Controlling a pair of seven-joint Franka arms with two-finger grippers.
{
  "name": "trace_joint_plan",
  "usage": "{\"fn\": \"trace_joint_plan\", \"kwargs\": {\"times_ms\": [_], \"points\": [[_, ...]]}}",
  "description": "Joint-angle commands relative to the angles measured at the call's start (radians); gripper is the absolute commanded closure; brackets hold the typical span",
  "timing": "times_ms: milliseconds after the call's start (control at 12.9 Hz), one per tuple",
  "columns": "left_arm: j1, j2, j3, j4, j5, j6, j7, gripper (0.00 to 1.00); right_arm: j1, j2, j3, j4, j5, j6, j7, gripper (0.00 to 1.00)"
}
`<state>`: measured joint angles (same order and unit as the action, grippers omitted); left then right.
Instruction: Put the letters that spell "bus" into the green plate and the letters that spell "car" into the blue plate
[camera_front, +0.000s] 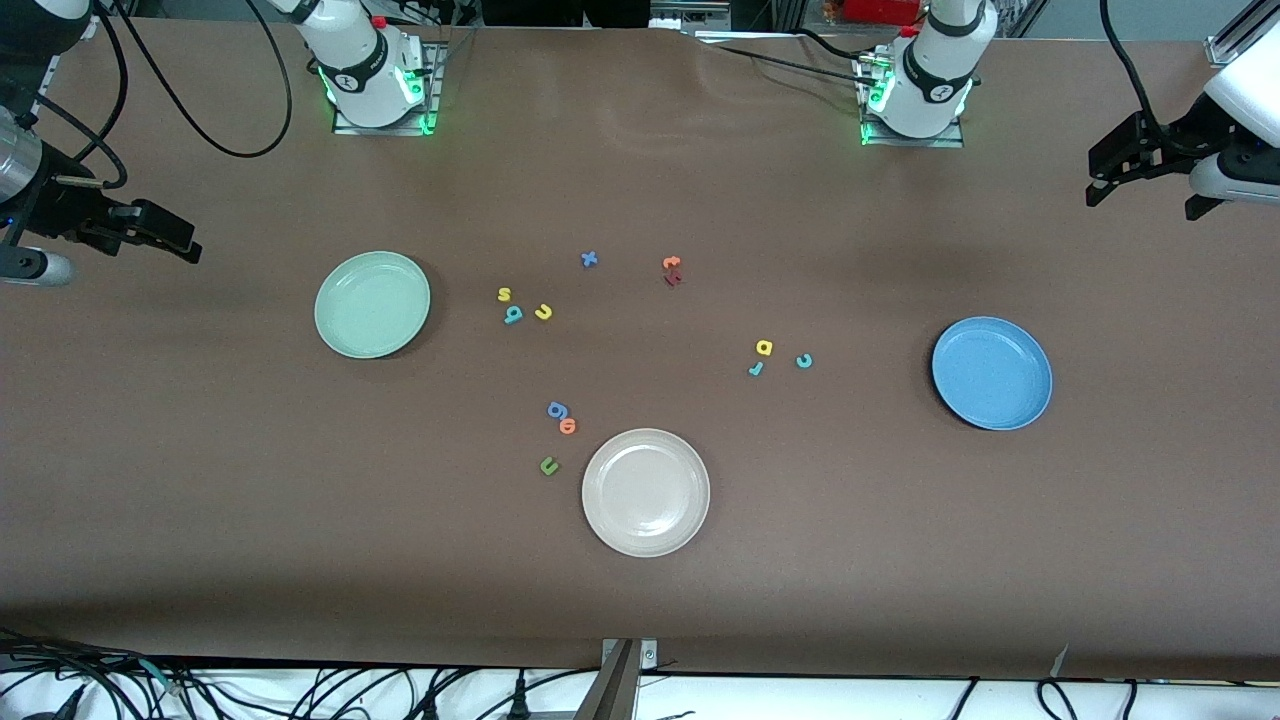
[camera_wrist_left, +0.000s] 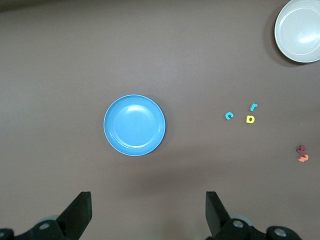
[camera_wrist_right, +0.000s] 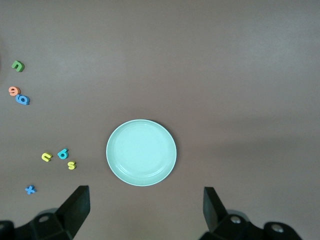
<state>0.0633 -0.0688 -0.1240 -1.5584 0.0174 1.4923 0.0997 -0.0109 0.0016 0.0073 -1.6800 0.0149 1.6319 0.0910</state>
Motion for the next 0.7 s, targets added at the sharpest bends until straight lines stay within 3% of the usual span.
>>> {"fn": "trace_joint_plan", "kwargs": {"times_ms": [0,467,622], "points": [[0.004,-0.005,-0.002,0.011,-0.002,-0.003,-0.006,0.00,-0.003,0.006,0.000,0.025,0.011,-0.021,-0.007,0.00],[0.004,-0.005,-0.003,0.011,-0.002,-0.003,-0.008,0.00,-0.003,0.005,0.003,0.017,0.011,-0.024,-0.007,0.00],[0.004,-0.005,-0.003,0.011,-0.002,-0.003,-0.006,0.00,0.000,0.006,0.035,0.019,0.004,-0.023,-0.008,0.00]]}}
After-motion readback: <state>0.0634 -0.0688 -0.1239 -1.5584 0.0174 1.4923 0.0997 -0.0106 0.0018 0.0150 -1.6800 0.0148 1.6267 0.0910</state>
